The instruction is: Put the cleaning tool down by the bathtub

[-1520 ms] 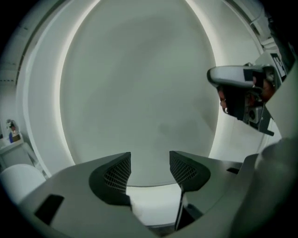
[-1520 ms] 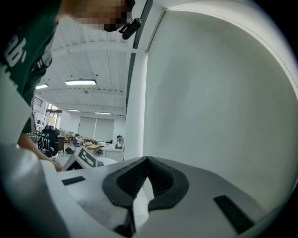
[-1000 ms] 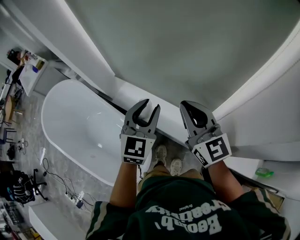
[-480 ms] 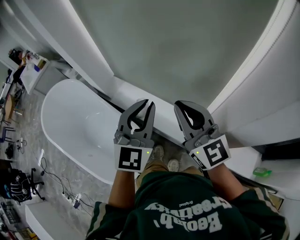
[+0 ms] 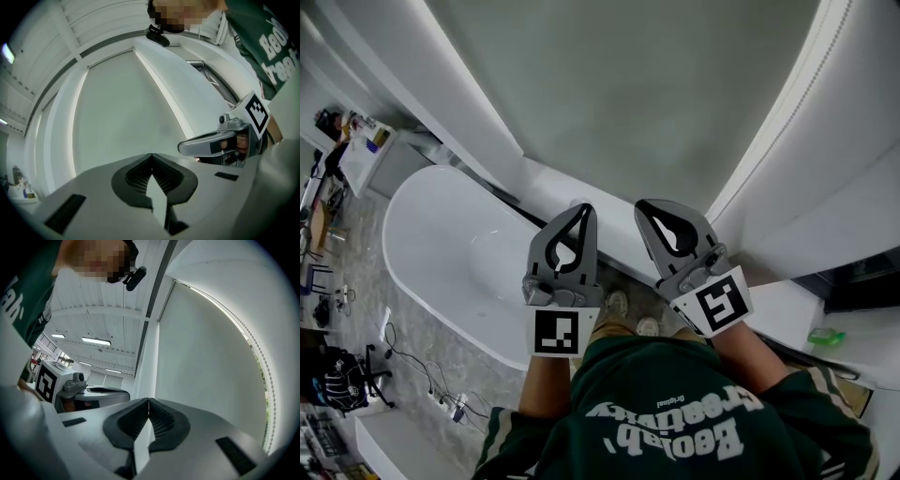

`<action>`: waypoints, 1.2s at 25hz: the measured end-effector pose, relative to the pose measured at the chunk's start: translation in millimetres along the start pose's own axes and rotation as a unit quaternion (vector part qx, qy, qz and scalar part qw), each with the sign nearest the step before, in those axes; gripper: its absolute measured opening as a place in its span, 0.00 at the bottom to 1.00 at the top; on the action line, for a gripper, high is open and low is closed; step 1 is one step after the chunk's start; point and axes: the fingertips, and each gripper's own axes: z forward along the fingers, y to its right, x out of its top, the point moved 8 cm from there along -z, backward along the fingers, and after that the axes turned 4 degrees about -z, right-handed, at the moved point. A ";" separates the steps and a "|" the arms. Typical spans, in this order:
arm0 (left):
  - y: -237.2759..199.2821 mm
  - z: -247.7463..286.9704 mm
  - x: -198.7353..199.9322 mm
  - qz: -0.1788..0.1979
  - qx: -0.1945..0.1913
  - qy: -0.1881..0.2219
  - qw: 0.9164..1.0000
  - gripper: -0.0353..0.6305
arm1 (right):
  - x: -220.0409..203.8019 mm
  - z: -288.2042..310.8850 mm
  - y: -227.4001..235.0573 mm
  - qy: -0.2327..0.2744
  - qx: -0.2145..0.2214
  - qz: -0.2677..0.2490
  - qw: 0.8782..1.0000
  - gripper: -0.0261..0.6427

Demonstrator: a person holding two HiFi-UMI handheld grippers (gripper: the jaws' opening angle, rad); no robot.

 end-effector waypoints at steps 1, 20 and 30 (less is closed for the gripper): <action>0.5 -1.1 0.9 -0.001 -0.002 0.003 1.000 0.07 | 1.3 0.2 0.0 0.002 -0.001 0.000 1.000 0.06; 3.8 -15.6 10.8 -0.002 0.021 0.040 0.999 0.07 | 13.4 -13.7 -2.4 0.031 -0.023 -0.040 0.998 0.06; 5.2 -15.9 9.9 0.006 0.023 0.032 0.999 0.07 | 11.1 -13.7 -5.7 0.027 -0.021 -0.032 0.999 0.06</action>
